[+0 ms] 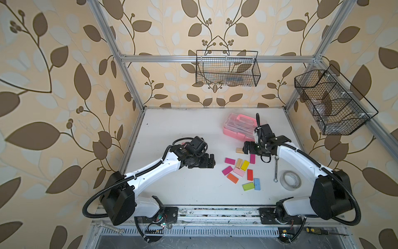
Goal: Assemble the number 7 with building blocks
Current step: Pick up the building block from the center of the board.
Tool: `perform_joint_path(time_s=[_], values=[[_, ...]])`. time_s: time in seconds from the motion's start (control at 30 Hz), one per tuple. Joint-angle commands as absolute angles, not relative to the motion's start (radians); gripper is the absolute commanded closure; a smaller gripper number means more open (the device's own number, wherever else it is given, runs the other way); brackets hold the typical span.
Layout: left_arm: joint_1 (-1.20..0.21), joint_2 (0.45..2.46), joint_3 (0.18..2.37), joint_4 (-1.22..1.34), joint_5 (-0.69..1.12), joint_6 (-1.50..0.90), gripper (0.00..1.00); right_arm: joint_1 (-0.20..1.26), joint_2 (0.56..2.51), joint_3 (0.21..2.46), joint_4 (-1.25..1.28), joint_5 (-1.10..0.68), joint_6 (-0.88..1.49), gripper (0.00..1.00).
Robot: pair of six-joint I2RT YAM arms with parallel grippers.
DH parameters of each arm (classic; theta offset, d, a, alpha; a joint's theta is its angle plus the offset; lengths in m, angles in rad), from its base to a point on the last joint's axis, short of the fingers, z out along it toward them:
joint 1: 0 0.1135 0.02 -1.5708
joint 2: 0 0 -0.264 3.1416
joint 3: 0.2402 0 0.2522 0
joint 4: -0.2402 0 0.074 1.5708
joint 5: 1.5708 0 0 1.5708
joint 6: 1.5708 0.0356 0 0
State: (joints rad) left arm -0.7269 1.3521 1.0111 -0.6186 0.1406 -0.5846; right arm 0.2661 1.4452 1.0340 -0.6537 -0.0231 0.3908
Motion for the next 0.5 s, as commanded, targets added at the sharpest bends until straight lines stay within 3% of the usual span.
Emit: perform_joint_path(time_s=[0.0,0.3,0.47], values=[[-0.719,1.369,1.049,-0.652,0.081,-0.500,0.01,0.256,1.505,1.096,-0.644,-0.049,0.357,0.00],[-0.675,1.447,1.068,-0.599,0.142,-0.492,0.01,0.261,1.647,1.182,-0.650,-0.024,0.305,0.00],[-0.673,1.489,1.064,-0.598,0.160,-0.488,0.01,0.293,1.708,1.208,-0.643,0.005,0.302,0.05]])
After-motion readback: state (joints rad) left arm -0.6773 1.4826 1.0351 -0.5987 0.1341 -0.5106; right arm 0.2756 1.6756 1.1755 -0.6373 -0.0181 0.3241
